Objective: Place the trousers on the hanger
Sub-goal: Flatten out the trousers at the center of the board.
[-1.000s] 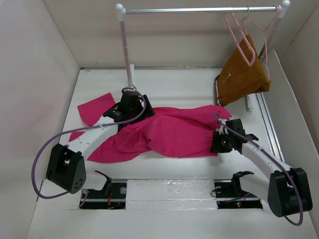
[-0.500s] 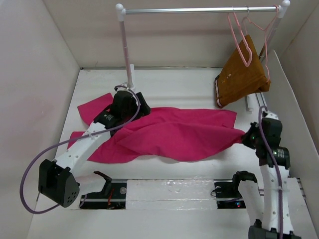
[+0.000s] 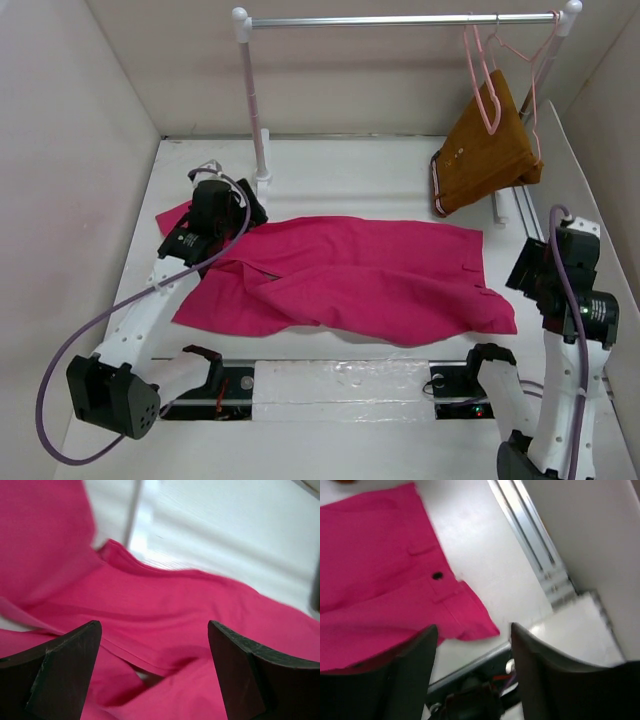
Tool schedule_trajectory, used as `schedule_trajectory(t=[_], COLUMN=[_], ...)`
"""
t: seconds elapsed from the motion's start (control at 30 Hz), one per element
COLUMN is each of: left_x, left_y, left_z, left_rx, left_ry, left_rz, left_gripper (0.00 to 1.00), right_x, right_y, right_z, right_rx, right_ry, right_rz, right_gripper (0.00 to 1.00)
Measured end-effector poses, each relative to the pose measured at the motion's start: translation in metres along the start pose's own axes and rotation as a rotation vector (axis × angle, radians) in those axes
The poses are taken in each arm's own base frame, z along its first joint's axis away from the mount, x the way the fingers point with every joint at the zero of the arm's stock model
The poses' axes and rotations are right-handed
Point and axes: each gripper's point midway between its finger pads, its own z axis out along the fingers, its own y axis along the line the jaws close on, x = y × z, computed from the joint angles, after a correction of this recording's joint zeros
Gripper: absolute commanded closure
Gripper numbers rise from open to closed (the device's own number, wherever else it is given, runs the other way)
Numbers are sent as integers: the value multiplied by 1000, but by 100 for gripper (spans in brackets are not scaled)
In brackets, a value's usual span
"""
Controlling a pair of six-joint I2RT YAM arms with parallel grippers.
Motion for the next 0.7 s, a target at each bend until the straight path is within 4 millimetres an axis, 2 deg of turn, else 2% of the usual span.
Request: schedule_trajectory(t=[0.03,0.1,0.17,0.2,0.3,0.37,0.4,0.43,0.53,0.7], left_x=[-4,-15,-26,-31,-37,-39,-36,-33,-23,-20], left_y=[8,29,52,63,101,122,127,128,112,53], left_z=[1,4,7,9,17,25,30,34,41,39], left_rx=[-25,-82,-131,-150,-202,-243,-254,-257,-231,-139], left_ry=[-8,-30,-45,-48,-36,-24,-9,5,42,46], left_rz=[-6,-41,-107,-142,-260,-322,-341,-352,-344,-229], left_gripper=[17,17,17,17,18,20,21,22,23,22], right_x=[-13,-29,-36,-31,13,48,59,67,65,44], right_y=[7,32,68,88,142,161,166,167,165,157], right_z=[0,5,23,36,66,76,78,81,103,153], right_rx=[-41,-167,-320,-394,-567,-622,-634,-637,-613,-562], right_ry=[-39,-78,-78,-63,47,127,146,159,130,91], right_rz=[-28,-88,-154,-198,-367,-478,-515,-533,-491,-326], right_gripper=[70,100,100,100,100,91,75,63,35,29])
